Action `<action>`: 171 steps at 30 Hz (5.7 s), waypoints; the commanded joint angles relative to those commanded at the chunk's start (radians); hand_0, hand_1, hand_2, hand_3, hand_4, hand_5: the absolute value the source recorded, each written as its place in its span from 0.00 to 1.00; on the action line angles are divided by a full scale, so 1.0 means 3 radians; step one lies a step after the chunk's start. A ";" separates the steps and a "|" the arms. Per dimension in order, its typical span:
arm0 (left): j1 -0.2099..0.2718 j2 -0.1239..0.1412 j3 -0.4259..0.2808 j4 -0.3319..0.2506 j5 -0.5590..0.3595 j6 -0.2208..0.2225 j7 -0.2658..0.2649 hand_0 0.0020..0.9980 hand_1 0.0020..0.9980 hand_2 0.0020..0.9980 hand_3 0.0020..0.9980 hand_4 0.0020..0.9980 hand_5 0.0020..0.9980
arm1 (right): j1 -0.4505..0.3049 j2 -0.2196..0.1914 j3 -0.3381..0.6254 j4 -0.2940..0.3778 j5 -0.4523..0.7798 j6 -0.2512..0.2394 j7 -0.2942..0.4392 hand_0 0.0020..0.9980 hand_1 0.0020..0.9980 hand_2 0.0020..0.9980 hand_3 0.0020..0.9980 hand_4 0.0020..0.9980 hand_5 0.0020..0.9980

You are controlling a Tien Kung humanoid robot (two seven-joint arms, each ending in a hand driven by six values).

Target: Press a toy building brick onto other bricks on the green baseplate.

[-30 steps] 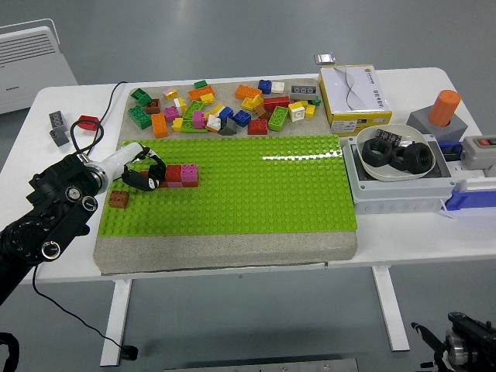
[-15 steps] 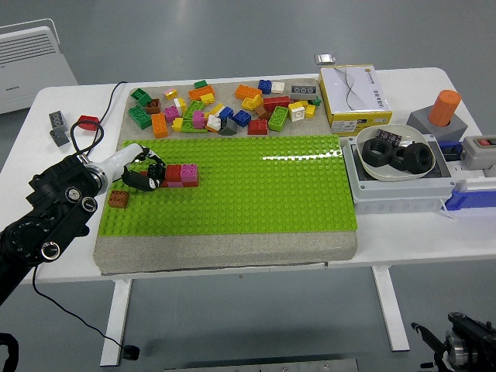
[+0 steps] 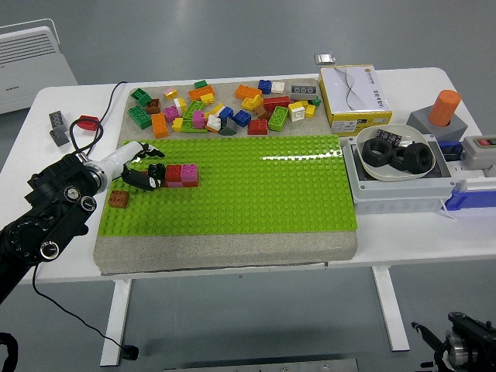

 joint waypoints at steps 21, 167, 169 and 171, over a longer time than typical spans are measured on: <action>0.0776 0.0247 -0.0397 -0.1366 0.1049 0.0214 0.0389 0.98 0.97 0.96 0.80 1.00 0.68 | -0.0063 0.0000 -0.0069 -0.0025 0.0112 -0.0012 0.0000 0.58 0.60 0.67 0.84 1.00 1.00; 0.1718 0.0369 -0.1049 -0.1533 0.0524 0.1309 -0.0417 0.85 0.76 0.80 0.91 0.77 0.21 | -0.0140 -0.0099 -0.0181 -0.0037 0.0263 0.0000 0.0000 0.59 0.64 0.71 0.84 1.00 1.00; 0.1711 0.0365 -0.1043 -0.1531 0.0520 0.1310 -0.0421 0.85 0.76 0.80 0.91 0.77 0.21 | -0.0158 -0.0111 -0.0230 -0.0040 0.0315 0.0014 0.0000 0.59 0.64 0.71 0.84 1.00 1.00; 0.1705 0.0364 -0.1039 -0.1528 0.0517 0.1309 -0.0423 0.85 0.76 0.80 0.91 0.77 0.21 | -0.0168 -0.0122 -0.0279 -0.0018 0.0367 0.0014 0.0000 0.59 0.64 0.71 0.84 1.00 1.00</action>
